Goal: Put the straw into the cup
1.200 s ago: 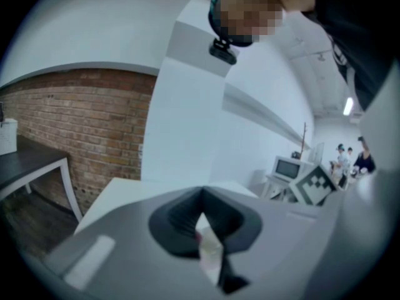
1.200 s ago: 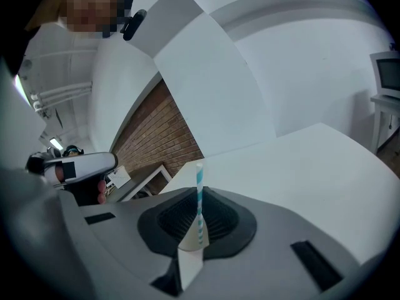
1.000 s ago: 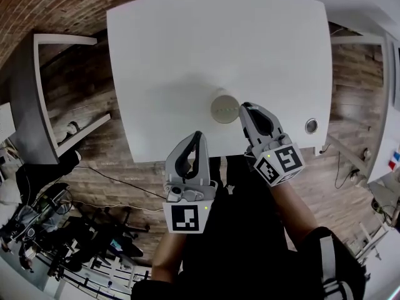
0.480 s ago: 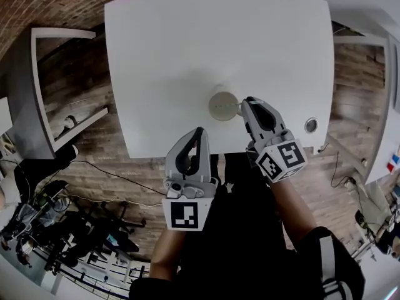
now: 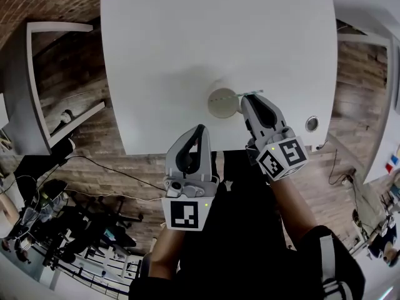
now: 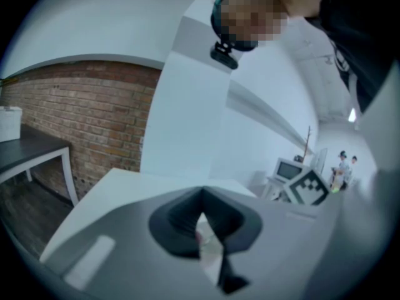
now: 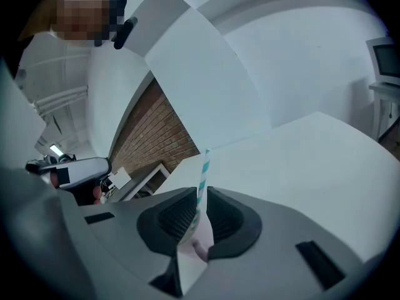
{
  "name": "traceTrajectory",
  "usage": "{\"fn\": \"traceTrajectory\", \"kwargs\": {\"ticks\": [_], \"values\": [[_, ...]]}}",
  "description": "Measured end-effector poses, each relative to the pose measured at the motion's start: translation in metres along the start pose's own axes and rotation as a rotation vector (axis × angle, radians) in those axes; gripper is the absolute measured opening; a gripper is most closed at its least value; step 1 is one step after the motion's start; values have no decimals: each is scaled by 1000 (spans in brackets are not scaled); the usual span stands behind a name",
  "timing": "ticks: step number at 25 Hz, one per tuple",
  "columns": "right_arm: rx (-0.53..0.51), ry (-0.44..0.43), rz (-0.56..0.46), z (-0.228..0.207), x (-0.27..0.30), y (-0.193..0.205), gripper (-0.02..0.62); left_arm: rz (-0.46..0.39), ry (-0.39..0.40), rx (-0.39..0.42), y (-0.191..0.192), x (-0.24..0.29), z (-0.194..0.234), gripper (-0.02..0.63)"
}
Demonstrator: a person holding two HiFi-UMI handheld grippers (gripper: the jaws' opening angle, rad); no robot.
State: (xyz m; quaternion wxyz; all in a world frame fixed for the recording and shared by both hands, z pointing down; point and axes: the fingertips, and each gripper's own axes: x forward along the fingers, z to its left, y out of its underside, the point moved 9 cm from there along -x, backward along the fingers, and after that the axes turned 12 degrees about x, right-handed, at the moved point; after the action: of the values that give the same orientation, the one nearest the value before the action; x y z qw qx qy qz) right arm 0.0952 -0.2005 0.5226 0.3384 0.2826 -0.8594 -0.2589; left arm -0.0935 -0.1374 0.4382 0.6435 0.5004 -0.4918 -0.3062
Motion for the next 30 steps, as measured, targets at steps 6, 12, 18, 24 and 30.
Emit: {"fn": "traceTrajectory", "kwargs": {"ticks": [6, 12, 18, 24, 30], "values": [[1, 4, -4, -4, -1, -1, 25, -11, -4, 1, -1, 0, 0, 4], [6, 41, -20, 0, -11, -2, 25, -29, -4, 1, -6, -7, 4, 4], [-1, 38, -38, 20, -31, 1, 23, -65, 7, 16, -16, -25, 6, 3], [-45, 18, -81, 60, -51, -7, 14, -113, 6, 19, -30, -43, 10, 4], [-90, -9, -130, 100, -80, -17, 7, -194, 39, 52, -59, -65, 7, 4]]}}
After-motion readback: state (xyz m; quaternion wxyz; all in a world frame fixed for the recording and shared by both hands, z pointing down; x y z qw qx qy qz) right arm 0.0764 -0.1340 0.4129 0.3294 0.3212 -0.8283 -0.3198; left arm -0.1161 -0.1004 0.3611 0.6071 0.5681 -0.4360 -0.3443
